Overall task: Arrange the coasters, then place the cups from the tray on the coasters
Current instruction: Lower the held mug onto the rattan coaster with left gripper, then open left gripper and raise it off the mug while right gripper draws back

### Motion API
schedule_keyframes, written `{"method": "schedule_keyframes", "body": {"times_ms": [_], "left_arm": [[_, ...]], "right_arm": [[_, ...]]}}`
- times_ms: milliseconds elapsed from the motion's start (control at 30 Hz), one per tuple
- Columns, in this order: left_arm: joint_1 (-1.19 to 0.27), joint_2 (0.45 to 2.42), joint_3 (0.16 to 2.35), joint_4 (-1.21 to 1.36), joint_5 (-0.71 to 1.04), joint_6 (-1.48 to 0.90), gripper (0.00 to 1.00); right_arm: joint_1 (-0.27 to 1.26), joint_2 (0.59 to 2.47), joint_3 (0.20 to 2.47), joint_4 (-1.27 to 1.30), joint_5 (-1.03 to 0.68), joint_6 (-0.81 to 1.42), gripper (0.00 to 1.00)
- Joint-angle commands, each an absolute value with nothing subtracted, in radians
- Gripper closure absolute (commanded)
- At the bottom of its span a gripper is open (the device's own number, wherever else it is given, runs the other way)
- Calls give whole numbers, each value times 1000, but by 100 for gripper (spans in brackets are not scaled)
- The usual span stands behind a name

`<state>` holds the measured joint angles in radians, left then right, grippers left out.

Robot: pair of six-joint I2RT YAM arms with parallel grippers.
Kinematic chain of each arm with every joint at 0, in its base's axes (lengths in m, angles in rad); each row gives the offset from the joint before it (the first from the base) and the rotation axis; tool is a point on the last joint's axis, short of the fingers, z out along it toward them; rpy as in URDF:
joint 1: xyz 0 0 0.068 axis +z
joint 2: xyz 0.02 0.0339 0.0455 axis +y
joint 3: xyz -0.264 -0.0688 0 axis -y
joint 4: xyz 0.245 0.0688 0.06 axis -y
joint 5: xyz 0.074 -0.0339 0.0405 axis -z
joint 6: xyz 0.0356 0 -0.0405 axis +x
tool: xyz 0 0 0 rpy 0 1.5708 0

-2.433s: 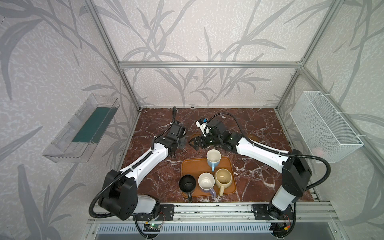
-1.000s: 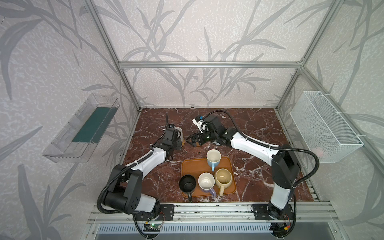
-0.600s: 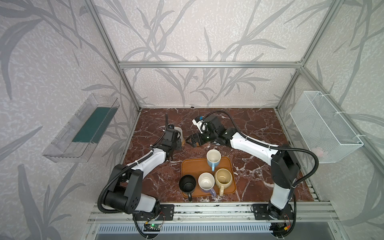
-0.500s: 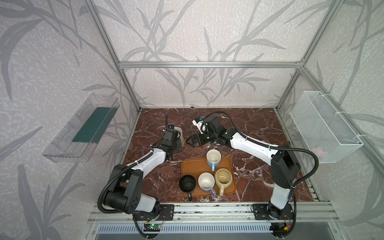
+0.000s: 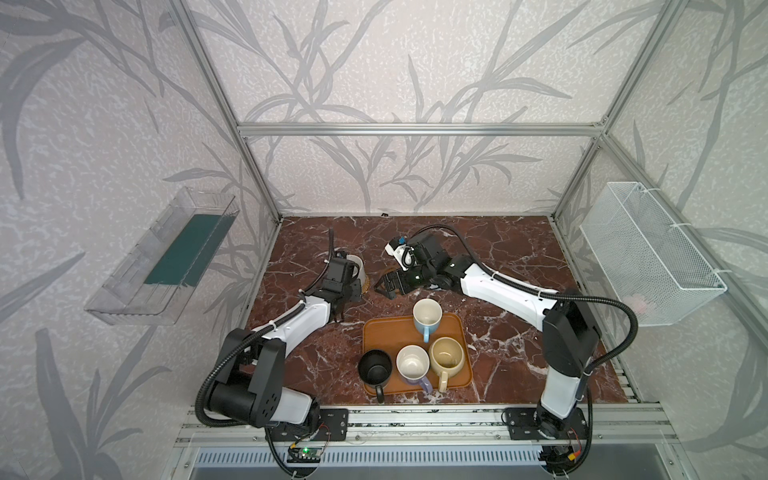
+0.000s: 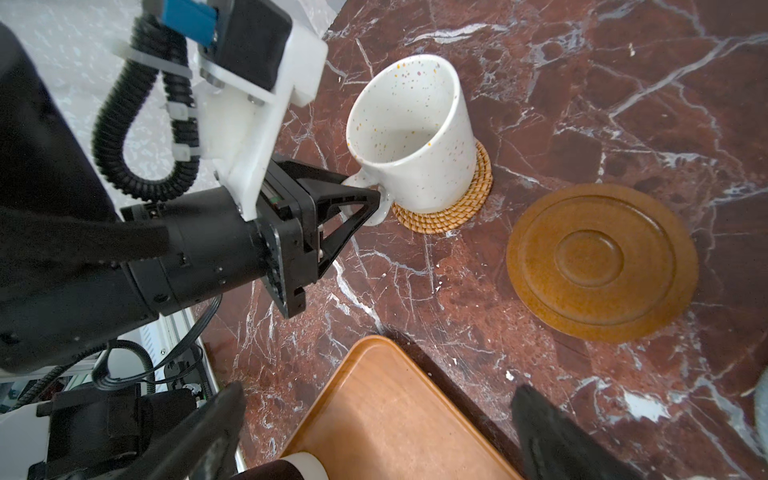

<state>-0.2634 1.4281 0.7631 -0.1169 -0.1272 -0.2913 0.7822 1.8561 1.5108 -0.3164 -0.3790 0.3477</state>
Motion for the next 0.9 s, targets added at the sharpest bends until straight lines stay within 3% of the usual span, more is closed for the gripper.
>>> {"method": "schedule_keyframes", "body": {"times_ms": [0,167,333,667,867], "left_arm": [[-256,1419,784,-170,-152,-297,73],[-256,1420,789,-193,-154,-309,65],[-256,1397,797,-207,-145,-335,37],[-256,1242,815,-276,-138,-444,2],[-256,1161,863,-368,10,-514,1]], "right_arm": [[779,1865,1552,-357,-400,343,1],[779,1862,1563,-370,-405,348,1],[779,1841,1553,-373,-389,356,1],[802,1716,1532,-515,-136,308,1],[821,1556,1419,-509,3,274,1]]}}
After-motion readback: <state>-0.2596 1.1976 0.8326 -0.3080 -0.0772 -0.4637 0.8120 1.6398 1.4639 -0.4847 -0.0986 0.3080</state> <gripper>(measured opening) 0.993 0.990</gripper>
